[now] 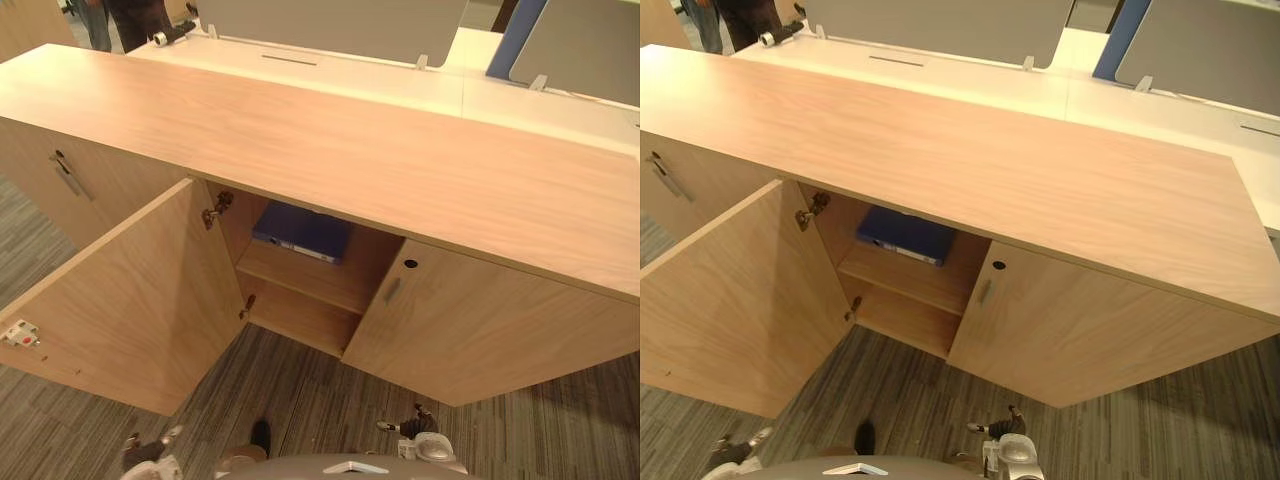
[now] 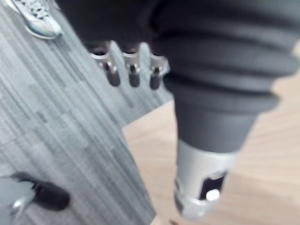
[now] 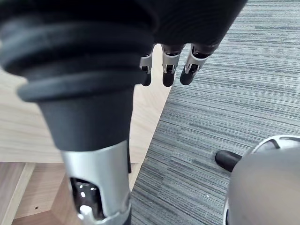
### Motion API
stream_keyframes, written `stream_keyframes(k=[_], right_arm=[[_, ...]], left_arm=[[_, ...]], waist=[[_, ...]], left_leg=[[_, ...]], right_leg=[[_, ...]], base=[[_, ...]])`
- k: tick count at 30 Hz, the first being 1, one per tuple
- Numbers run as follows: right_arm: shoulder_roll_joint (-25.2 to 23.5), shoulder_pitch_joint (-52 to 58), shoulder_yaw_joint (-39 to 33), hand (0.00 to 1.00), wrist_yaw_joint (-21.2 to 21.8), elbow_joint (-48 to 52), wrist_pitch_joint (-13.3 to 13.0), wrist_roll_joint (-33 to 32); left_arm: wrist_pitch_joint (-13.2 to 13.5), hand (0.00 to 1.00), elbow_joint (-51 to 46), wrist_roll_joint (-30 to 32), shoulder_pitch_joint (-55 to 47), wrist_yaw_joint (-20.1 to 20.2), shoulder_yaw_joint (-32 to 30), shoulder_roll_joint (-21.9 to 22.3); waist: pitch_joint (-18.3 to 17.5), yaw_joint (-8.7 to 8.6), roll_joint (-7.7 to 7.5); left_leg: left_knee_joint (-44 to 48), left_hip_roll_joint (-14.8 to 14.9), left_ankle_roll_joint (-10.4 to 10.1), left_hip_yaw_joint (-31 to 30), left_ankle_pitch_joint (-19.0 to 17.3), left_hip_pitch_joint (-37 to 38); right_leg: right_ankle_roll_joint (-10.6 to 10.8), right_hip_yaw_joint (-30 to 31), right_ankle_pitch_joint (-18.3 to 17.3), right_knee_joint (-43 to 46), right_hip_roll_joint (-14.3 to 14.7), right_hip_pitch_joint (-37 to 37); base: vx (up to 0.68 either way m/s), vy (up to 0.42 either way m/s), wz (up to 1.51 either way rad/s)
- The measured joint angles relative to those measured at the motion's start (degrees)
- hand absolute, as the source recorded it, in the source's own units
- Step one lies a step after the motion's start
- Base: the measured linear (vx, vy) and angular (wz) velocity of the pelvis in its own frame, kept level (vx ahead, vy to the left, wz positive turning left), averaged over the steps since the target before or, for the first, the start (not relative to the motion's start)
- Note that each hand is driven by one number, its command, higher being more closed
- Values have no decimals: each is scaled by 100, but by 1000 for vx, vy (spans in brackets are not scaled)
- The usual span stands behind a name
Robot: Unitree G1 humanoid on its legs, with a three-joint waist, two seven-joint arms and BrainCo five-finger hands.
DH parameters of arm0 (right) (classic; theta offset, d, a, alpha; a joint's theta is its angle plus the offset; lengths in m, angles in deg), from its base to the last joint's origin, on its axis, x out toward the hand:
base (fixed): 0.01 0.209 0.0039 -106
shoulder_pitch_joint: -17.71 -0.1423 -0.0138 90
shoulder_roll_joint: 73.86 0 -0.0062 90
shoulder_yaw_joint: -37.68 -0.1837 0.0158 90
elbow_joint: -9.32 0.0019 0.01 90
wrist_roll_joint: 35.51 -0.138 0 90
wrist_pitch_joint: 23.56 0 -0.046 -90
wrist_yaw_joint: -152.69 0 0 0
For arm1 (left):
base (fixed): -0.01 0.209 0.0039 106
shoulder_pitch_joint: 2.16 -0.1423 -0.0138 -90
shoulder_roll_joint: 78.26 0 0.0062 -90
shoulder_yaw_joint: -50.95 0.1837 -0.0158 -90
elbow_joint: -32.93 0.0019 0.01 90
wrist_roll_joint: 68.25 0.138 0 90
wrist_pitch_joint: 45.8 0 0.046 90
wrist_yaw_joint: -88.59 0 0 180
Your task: Walk over to the cabinet, pick up the folder, carry it to the office cabinet, place the folder inside the office cabinet, then close the office cabinet door
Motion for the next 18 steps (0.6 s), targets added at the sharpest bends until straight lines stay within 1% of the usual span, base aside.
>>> stream_keyframes(k=[1, 3, 7, 10, 11, 12, 13, 14, 15, 17, 18], right_arm=[[54, 6, 71, 0, 14, 0, 0, 2], [133, 34, 106, 0, 117, 2, 0, 2], [221, 131, 108, 0, 143, 2, 6, 2], [217, 151, 122, 0, 143, 2, 7, 2], [218, 158, 121, 0, 143, 2, 14, 1], [217, 158, 123, 0, 143, 2, 18, 1], [216, 156, 127, 0, 143, 2, 18, 1], [217, 150, 148, 0, 154, 3, 17, 0], [217, 150, 154, 0, 163, 3, 18, 0], [220, 125, 175, 0, 193, 9, 14, 0], [231, 99, 287, 0, 199, 8, 12, -1]], left_arm=[[10, 0, -5, -46, 3, 1, -113, -141], [18, 0, -63, -104, 11, -2, -299, -274], [58, 0, -186, -282, 21, -14, -663, -379], [67, 0, -194, -506, 67, -19, -866, -429], [74, 0, -211, -643, 86, -15, -876, -498], [79, 0, -215, -713, 129, -7, -874, -607], [82, 0, -218, -735, 129, -7, -873, -671], [123, 0, -225, -744, 236, 21, -855, -893], [137, 0, -231, -744, 255, 25, -847, -973], [183, 0, -242, -697, 276, 49, -832, -1126], [184, 0, -258, -597, 312, 55, -823, -1252]], waist=[[-5, 2, -4], [-5, 7, -11], [-14, 15, -40], [-5, 58, -76], [-8, 81, -101], [-8, 103, -140], [-1, 117, -152], [-21, 143, -239], [-11, 148, -223], [-33, 149, -302], [11, 162, -239]], left_leg=[[0, 0, 14, 13, -27, 19], [0, -1, 42, 32, -54, 15], [0, -43, 75, 89, -121, 18], [1, -80, 83, 140, -166, 16], [1, -104, 87, 141, -178, 17], [2, -125, 103, 137, -180, 18], [2, -132, 104, 136, -180, 17], [3, -152, 118, 118, -215, 19], [3, -156, 116, 115, -231, 19], [3, -163, 107, 117, -262, 64], [3, -165, 115, 123, -293, 131]], right_leg=[[48, 25, -40, -19, -2, 8], [53, 109, -46, -36, 2, -6], [109, 306, -90, -70, 0, -24], [130, 397, -103, -73, -7, -48], [116, 417, -84, -63, -14, -44], [152, 421, -51, -67, -28, -37], [151, 420, -46, -71, -33, -32], [138, 454, -37, -101, -39, -4], [136, 472, -37, -111, -40, 1], [113, 554, -24, -120, -39, 41], [99, 619, -16, -120, -39, 71]], base=[[-33, -6, -7], [-17, 0, -7], [23, 4, -4], [92, 8, -11], [119, 5, 0], [144, 6, 2], [140, 12, 10], [114, 9, 10], [131, 13, 8], [86, 13, 0], [83, 15, 0]])
